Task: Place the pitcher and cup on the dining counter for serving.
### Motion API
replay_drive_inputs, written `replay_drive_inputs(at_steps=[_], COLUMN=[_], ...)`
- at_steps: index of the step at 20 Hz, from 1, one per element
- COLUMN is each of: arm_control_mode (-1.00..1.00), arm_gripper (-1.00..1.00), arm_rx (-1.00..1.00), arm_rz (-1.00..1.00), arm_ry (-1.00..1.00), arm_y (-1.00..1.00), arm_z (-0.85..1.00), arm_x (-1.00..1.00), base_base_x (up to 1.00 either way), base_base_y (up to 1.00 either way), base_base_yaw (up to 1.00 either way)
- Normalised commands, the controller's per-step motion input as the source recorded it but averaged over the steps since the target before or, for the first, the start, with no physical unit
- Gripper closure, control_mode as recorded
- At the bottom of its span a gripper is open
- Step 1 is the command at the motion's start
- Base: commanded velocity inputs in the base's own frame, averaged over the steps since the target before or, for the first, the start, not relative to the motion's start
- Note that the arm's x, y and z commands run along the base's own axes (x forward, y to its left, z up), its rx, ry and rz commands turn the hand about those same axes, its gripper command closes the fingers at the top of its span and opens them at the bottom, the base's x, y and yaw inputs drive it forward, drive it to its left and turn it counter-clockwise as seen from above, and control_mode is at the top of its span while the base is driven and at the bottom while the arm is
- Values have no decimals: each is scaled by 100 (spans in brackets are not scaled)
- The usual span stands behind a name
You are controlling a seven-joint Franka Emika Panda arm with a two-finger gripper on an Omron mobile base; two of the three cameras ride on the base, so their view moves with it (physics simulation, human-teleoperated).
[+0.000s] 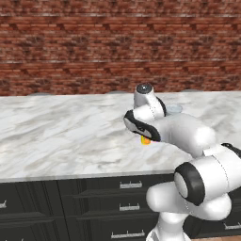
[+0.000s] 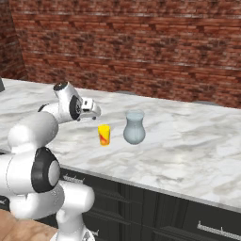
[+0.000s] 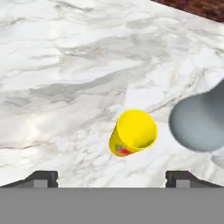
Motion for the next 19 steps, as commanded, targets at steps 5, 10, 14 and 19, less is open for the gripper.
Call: replay_drive_inputs(at_steps=[5,10,14,19], arm_control_mode=[-100,-100,-100,-100], arm_gripper=[-100,-100,-100,-100], arm_rx=[0,2,8,8], arm_rz=[0,0,0,0], arm_ry=[-37,-26,-12,-2], arm_y=[2,-4,-30,-54], arm_z=[69,28,16,16], arm_x=[-100,-100,-100,-100], base_base_x=[0,0,0,0], base_base_y=[0,0,0,0], base_base_yaw=[0,0,0,0])
